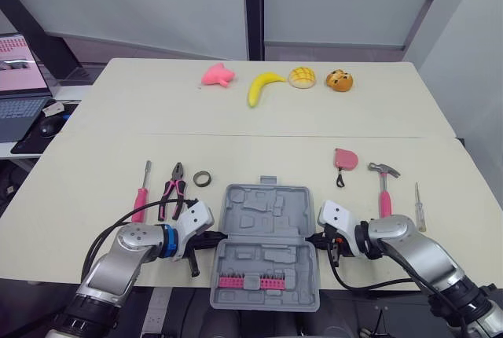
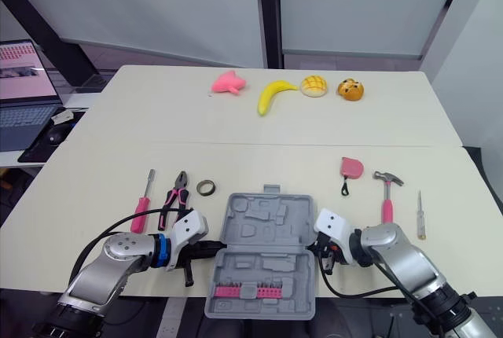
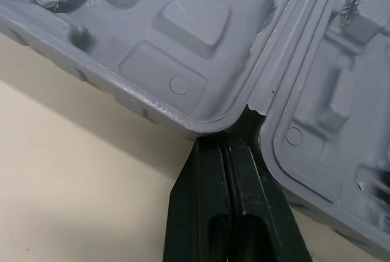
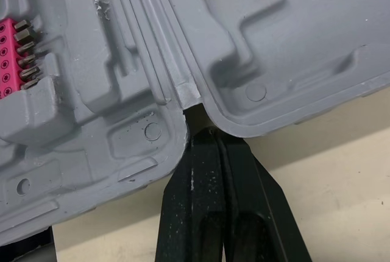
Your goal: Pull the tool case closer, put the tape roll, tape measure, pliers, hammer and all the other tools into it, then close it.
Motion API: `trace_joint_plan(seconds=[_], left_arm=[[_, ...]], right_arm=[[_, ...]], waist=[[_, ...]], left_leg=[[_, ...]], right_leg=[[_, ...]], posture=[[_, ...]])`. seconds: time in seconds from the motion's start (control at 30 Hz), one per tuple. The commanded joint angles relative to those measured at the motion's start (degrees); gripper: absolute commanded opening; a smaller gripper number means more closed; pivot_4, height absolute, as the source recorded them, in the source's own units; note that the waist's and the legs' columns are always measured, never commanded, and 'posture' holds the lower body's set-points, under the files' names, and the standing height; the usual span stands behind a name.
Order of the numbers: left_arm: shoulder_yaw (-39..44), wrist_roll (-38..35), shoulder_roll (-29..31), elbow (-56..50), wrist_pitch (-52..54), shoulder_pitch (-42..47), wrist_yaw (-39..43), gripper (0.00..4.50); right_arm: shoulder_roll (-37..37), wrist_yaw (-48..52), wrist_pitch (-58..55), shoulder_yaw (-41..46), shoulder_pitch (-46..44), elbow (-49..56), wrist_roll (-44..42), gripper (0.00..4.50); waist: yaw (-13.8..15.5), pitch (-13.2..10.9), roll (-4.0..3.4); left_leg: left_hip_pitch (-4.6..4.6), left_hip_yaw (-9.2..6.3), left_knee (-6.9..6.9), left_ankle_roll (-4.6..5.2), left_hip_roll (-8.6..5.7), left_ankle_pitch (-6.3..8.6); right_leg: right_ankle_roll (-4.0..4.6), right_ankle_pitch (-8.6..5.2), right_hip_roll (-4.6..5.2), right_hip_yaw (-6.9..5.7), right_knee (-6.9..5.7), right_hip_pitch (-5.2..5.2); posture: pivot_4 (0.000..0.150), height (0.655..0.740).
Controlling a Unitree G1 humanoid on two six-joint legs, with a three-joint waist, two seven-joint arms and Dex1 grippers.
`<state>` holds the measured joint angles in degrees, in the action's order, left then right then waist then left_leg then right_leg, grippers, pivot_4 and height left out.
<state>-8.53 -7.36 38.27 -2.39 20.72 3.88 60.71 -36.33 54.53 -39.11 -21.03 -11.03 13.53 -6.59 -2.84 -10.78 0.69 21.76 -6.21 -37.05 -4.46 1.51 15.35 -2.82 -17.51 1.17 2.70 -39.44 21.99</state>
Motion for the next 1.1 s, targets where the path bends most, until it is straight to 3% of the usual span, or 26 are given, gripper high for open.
trace_joint_plan(seconds=[0.03,0.7,0.97,1.1], left_arm=[[-1.5,0.0,0.3,-0.4,0.4,-1.2,0.1,0.00],[-1.0,0.1,0.7,0.0,-0.3,-1.0,-0.7,0.00],[8.3,-4.8,4.9,0.0,-3.5,-2.2,0.5,0.00],[17.3,-6.8,7.3,2.3,-7.2,-5.4,-1.5,0.00]], right_arm=[[-0.2,0.3,1.3,0.1,0.4,2.0,-0.9,0.04],[-1.5,-0.6,2.1,1.8,1.1,1.2,-1.3,0.04],[-5.5,-2.7,7.0,10.8,4.5,0.9,-2.1,0.04],[-8.1,-2.5,15.4,18.3,8.3,0.8,-2.9,0.04]], waist=[[0.0,0.0,0.00],[0.1,0.0,0.00],[0.1,0.0,0.01],[0.1,0.0,0.01]], left_leg=[[0.00,0.00,0.00,0.00,0.00,0.00],[0.00,0.00,0.00,0.00,0.00,0.00],[0.01,-0.01,0.02,0.00,0.03,0.00],[0.02,0.03,0.05,0.00,0.04,0.00]], right_leg=[[0.00,0.00,0.00,0.00,0.00,0.00],[0.00,0.00,0.00,0.00,0.01,-0.01],[0.01,0.00,-0.02,-0.01,0.01,0.01],[0.03,-0.01,-0.01,0.00,0.05,0.02]], posture=[[0.150,0.7400],[0.150,0.7400],[0.150,0.7400],[0.150,0.7400]])
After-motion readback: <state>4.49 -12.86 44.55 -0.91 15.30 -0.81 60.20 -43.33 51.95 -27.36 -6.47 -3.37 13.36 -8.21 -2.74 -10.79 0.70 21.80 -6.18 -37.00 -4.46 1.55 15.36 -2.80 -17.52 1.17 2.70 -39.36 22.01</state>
